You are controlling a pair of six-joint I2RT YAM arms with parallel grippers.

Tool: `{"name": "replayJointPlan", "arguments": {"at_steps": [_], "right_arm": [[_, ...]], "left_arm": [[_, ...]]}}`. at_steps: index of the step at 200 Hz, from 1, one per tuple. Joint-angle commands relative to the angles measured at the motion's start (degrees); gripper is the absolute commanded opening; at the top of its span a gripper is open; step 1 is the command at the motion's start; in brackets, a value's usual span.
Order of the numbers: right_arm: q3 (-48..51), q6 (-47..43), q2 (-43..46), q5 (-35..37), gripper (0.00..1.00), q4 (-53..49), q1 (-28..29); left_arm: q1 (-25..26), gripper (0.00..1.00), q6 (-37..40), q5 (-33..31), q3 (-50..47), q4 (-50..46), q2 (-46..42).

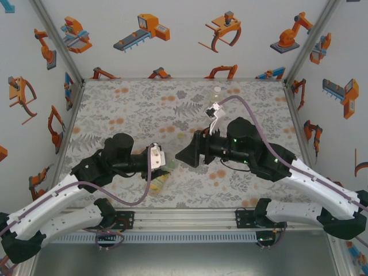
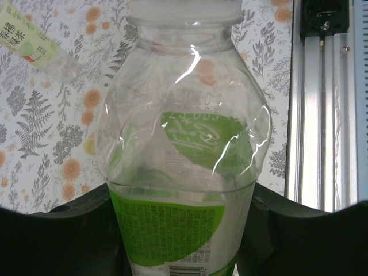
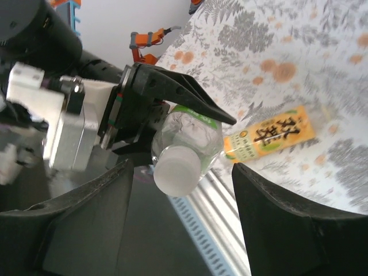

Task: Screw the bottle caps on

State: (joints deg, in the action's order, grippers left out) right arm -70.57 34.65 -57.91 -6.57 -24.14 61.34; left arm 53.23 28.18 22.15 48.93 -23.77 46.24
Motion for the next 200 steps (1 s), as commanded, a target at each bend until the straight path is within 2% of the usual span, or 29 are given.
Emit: {"name": "replayJointPlan", "arguments": {"at_steps": [1, 56, 83, 121, 200], "right_arm": [[-1.9, -18.3, 0.8, -4.3, 0.64, 0.7, 0.3], [-8.2, -51.9, -3.3, -17.8, 0.63, -8.6, 0.3], [-11.5, -62.6, -5.7, -22.6, 0.60, -13.4, 0.3], [-13.2, -64.9, -8.0, -22.9, 0.54, -14.0, 0.3], [-10.2, -64.5, -8.1, -22.5, 0.43, -10.6, 0.4]], "left_arm": [[0.2, 0.00, -0.3, 2.8, 0.9, 0.5, -0.9], [0.3, 0.00, -0.8, 2.5, 1.1, -0.5, -1.9], [0.3, 0.00, -0.3, 2.5, 1.8, -1.9, -1.7], [0.3, 0.00, -0.3, 2.4, 2.3, -2.5, -1.6], [0.3, 0.00, 0.0, 2.4, 2.8, -2.3, -0.6]]}}
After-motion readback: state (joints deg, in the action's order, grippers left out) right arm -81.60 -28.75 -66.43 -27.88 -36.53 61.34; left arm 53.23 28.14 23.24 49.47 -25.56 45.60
